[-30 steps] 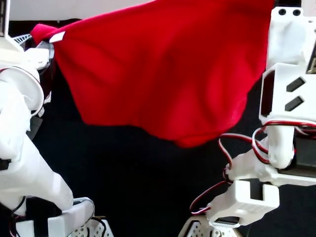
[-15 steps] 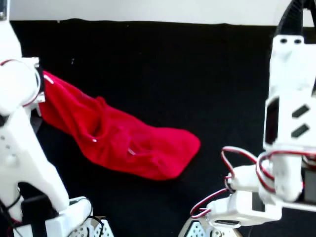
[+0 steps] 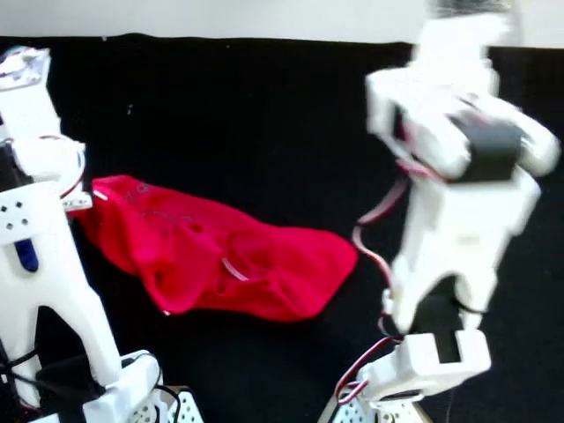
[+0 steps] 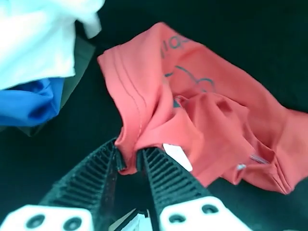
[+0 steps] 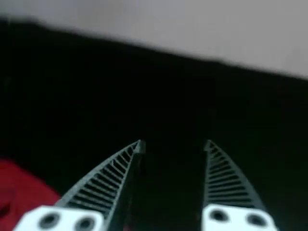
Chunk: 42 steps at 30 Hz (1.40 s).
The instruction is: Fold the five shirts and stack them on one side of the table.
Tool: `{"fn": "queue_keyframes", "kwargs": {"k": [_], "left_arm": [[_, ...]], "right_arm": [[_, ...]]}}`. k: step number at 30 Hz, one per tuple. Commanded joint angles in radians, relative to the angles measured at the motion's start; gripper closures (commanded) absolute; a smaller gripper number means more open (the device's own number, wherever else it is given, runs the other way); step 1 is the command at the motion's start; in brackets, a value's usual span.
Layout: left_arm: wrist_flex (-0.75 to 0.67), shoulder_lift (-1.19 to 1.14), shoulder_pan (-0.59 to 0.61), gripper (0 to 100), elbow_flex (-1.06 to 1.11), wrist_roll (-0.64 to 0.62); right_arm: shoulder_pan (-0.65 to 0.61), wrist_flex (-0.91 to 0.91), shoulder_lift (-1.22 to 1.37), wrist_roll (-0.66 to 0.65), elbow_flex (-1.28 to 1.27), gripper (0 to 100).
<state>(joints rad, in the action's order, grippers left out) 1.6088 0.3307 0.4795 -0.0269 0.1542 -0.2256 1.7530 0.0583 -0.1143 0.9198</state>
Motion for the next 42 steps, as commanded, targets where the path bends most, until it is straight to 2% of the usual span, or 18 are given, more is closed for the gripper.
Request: {"fn": "queue_keyframes", "kwargs": {"k": [1,4,8,11,17,25,27,30,33,36,40,42], "left_arm": [[-0.124,0.016,0.084,99,0.142,0.012],[-0.21,0.015,0.14,99,0.265,0.072],[-0.284,0.016,0.203,99,0.363,0.08],[-0.311,0.016,0.24,99,0.395,0.08],[-0.304,0.015,0.246,99,0.394,0.08],[-0.304,0.016,0.245,99,0.384,0.08],[-0.304,0.016,0.242,99,0.384,0.08],[-0.304,0.024,0.239,99,0.384,0.08],[-0.304,0.018,0.211,99,0.395,0.08],[-0.31,0.015,0.156,99,0.426,0.078],[-0.379,0.015,0.056,99,0.498,0.075],[-0.446,0.015,0.028,99,0.542,0.075]], "right_arm": [[-0.193,-0.015,0.001,0.018,-0.358,72.8],[-0.349,-0.108,-0.001,0.021,-0.532,77.1],[-0.527,-0.26,0.004,0.04,-0.671,84.4],[-0.622,-0.354,0.005,0.064,-0.766,84.4],[-0.757,-0.39,0.094,0.089,-0.837,76.2],[-0.826,-0.398,0.28,0.092,-0.748,76.1],[-0.817,-0.398,0.348,0.091,-0.705,76.1],[-0.734,-0.397,0.47,0.089,-0.639,76.3],[-0.575,-0.389,0.562,0.074,-0.549,83.6],[-0.404,-0.389,0.601,-0.026,-0.433,90.1],[-0.225,-0.389,0.611,-0.075,-0.248,90.3],[-0.176,-0.387,0.611,-0.075,-0.185,90.3]]}}
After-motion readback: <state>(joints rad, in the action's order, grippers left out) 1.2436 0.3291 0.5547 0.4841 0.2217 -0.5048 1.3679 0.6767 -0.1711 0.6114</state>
